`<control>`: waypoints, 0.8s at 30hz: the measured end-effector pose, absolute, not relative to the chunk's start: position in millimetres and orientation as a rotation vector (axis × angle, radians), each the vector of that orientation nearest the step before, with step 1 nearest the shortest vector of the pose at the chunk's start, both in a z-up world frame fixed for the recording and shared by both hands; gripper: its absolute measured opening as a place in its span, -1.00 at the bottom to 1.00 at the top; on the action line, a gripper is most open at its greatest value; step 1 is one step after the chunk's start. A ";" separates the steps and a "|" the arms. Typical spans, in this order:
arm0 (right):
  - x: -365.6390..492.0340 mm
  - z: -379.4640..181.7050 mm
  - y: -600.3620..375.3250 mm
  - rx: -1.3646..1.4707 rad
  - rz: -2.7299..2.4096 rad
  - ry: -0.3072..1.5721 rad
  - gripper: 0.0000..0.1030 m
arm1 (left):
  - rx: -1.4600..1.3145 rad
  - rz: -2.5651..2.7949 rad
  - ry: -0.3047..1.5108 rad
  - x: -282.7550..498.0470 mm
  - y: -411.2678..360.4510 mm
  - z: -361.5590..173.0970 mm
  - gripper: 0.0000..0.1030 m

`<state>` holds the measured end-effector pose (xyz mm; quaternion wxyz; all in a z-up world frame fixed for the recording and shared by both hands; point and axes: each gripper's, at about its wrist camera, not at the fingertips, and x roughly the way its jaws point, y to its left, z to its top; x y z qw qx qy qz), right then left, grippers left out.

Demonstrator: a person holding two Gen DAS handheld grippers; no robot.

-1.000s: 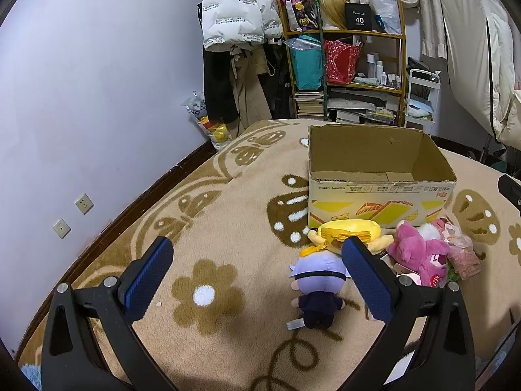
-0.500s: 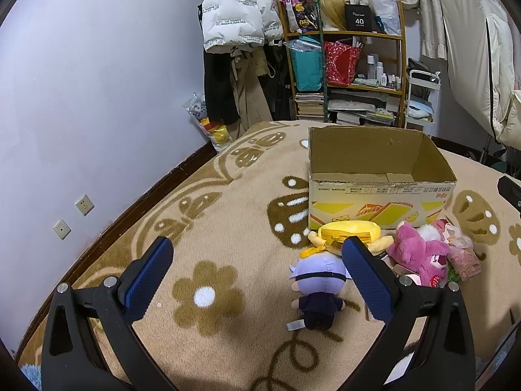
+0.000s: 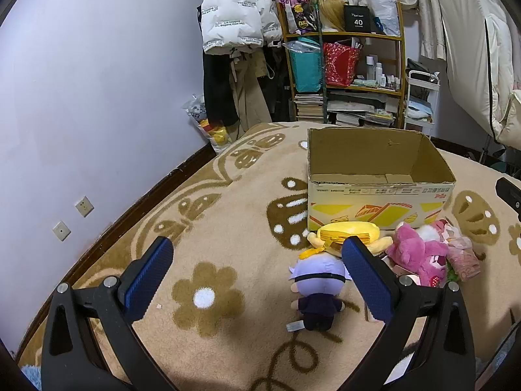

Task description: Organize soft objects

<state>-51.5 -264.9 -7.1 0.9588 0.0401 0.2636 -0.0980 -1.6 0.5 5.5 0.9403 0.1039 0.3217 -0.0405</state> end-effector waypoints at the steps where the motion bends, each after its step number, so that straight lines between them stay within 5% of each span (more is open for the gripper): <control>1: -51.5 -7.1 -264.9 0.081 -0.201 0.535 1.00 | 0.211 -0.083 0.657 -1.8 0.8 5.8 0.99; 24: -49.8 -12.7 -262.0 0.085 -0.192 0.544 1.00 | 0.196 -0.087 0.642 -1.9 1.1 7.7 0.99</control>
